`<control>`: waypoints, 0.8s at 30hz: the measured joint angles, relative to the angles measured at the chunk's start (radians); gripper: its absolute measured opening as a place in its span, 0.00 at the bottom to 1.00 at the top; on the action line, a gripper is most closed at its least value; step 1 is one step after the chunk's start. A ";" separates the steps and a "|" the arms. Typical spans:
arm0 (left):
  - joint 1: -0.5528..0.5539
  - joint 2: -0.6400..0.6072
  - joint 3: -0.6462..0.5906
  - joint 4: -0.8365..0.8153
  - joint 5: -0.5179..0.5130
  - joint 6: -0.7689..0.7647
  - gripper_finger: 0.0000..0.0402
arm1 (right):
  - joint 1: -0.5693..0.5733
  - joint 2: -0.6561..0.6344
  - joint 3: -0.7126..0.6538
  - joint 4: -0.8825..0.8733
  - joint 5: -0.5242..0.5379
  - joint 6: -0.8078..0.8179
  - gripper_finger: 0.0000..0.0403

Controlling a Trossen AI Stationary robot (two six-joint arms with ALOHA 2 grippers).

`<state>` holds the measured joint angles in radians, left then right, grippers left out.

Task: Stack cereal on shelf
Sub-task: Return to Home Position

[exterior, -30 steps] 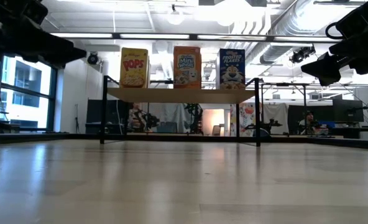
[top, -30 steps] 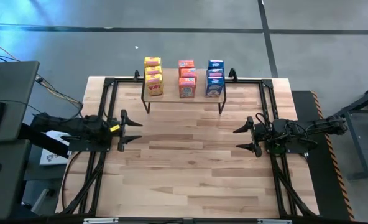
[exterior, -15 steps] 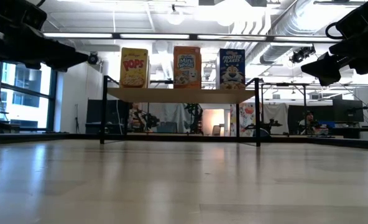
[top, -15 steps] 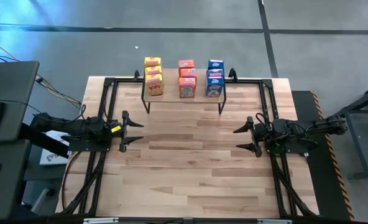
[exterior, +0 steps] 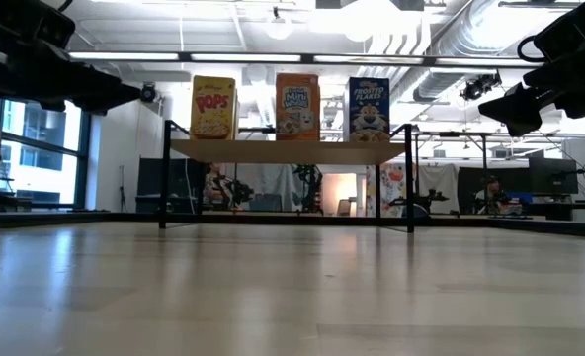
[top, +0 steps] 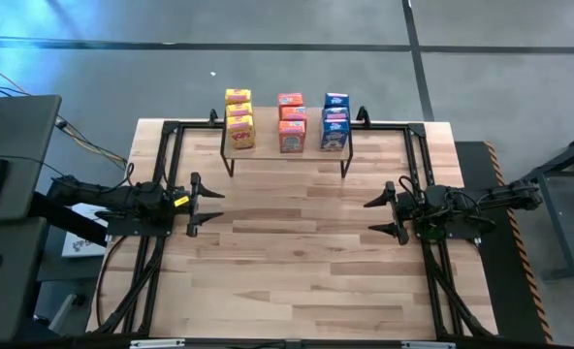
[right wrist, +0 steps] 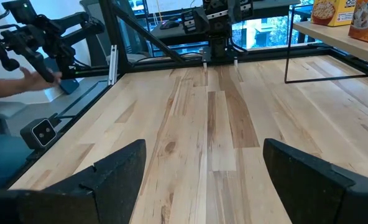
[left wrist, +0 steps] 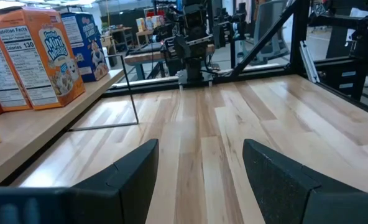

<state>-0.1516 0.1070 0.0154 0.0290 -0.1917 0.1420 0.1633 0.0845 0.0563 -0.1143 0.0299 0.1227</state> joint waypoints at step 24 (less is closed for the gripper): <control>0.000 0.000 0.000 0.000 -0.001 -0.034 0.56 | 0.000 0.000 0.000 0.000 0.000 0.000 0.79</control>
<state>-0.1516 0.1070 0.0158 0.0288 -0.1925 0.1081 0.1635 0.0845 0.0563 -0.1143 0.0299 0.1229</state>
